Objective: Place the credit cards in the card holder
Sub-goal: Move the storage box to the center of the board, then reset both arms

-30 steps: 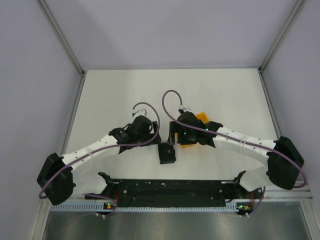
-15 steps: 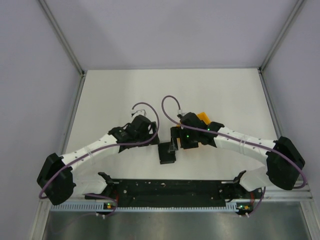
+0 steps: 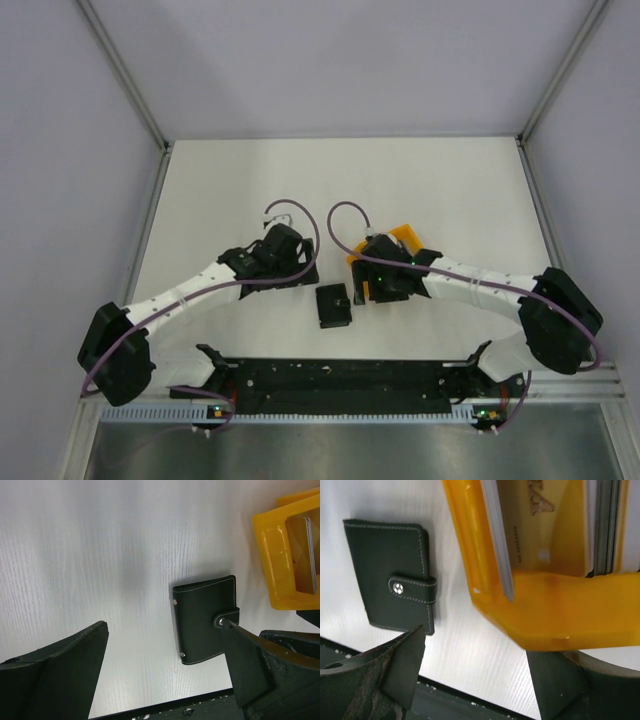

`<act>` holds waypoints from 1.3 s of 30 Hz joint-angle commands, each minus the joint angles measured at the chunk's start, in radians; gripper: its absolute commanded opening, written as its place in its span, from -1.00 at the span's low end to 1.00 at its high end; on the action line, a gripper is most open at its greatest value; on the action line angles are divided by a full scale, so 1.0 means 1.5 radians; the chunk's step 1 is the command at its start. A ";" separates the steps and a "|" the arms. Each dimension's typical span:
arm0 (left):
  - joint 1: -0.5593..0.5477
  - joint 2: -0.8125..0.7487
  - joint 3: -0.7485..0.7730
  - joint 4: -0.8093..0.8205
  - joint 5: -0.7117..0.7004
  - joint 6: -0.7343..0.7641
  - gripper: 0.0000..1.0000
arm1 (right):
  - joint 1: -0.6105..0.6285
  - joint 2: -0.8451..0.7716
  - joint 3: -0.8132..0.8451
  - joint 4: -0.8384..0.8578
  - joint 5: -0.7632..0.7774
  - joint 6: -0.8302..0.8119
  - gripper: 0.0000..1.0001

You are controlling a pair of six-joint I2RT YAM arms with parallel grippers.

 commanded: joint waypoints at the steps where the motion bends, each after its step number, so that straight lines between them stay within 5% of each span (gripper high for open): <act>1: 0.008 0.005 0.031 0.005 0.005 0.016 0.96 | -0.027 0.024 0.045 0.038 0.074 0.022 0.57; 8: 0.033 0.005 0.028 0.000 -0.002 0.020 0.96 | -0.070 0.050 0.070 0.045 0.080 0.008 0.58; 16: 0.151 -0.004 0.019 0.019 0.046 0.031 0.96 | -0.084 0.071 0.048 0.124 -0.002 -0.024 0.58; 22: 0.161 -0.005 0.020 0.013 0.008 0.013 0.96 | -0.083 -0.097 -0.072 0.223 -0.118 -0.059 0.85; 23: 0.161 -0.013 0.011 0.020 0.006 0.010 0.96 | -0.083 -0.203 -0.111 0.205 -0.116 -0.065 0.92; 26: 0.163 -0.017 0.003 0.017 -0.005 0.002 0.96 | -0.082 -0.330 -0.133 0.145 -0.014 -0.059 0.97; 30: 0.167 -0.026 0.005 0.009 -0.017 0.007 0.97 | -0.088 -0.451 -0.121 0.012 0.249 -0.029 0.97; 33: 0.169 -0.036 0.009 0.006 -0.024 0.020 0.97 | -0.178 -0.457 -0.104 -0.045 0.266 -0.023 0.97; 37: 0.179 -0.039 0.022 -0.008 -0.027 0.034 0.96 | -0.437 -0.377 -0.082 -0.090 0.124 -0.043 0.97; 39: 0.189 -0.046 0.024 -0.009 -0.028 0.040 0.96 | -0.469 -0.371 -0.078 -0.083 0.173 -0.048 0.97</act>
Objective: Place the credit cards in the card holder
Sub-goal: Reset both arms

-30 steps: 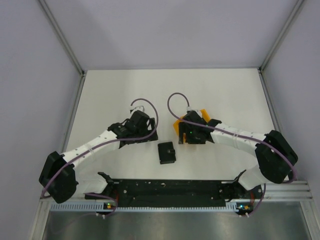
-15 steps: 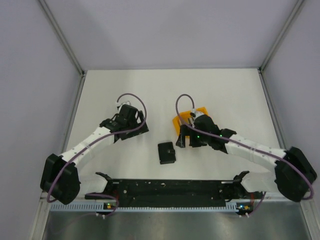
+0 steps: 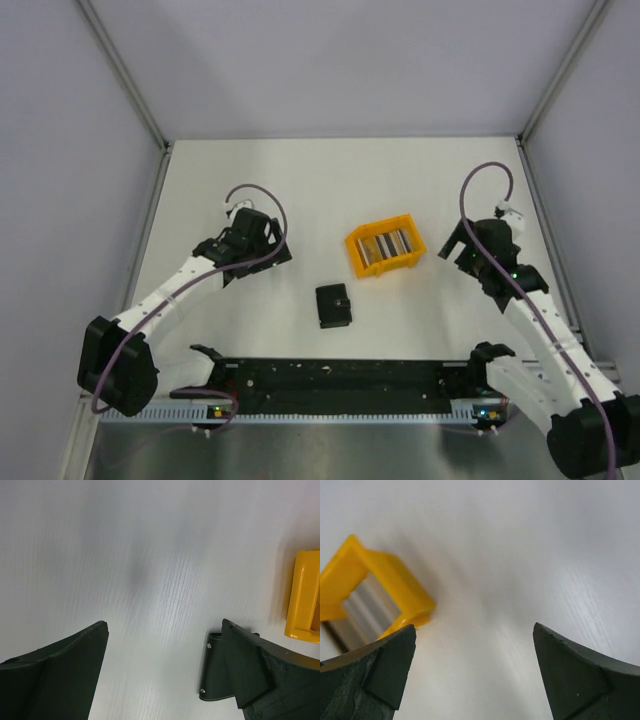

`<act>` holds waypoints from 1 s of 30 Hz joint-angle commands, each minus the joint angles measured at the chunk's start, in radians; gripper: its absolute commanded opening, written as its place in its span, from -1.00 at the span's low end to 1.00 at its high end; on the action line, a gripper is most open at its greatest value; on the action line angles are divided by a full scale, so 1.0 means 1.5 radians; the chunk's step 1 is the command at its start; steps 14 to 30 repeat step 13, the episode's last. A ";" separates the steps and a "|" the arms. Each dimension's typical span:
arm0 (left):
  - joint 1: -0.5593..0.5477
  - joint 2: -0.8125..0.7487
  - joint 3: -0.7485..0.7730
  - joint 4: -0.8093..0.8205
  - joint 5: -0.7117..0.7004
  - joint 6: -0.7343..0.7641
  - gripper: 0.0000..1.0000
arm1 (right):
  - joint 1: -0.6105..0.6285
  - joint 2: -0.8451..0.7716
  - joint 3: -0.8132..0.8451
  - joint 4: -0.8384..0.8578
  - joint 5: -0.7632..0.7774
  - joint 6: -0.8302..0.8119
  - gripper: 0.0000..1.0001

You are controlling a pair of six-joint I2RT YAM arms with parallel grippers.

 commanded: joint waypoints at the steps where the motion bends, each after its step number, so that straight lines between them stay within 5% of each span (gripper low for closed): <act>1: 0.023 -0.029 0.017 -0.005 -0.018 0.024 0.96 | -0.103 0.032 0.027 -0.049 0.066 -0.012 0.97; 13: 0.076 -0.107 -0.022 0.063 -0.065 0.043 0.97 | -0.061 -0.054 -0.157 0.218 0.196 -0.132 0.97; 30: 0.076 -0.107 -0.022 0.063 -0.065 0.043 0.97 | -0.061 -0.054 -0.157 0.218 0.196 -0.132 0.97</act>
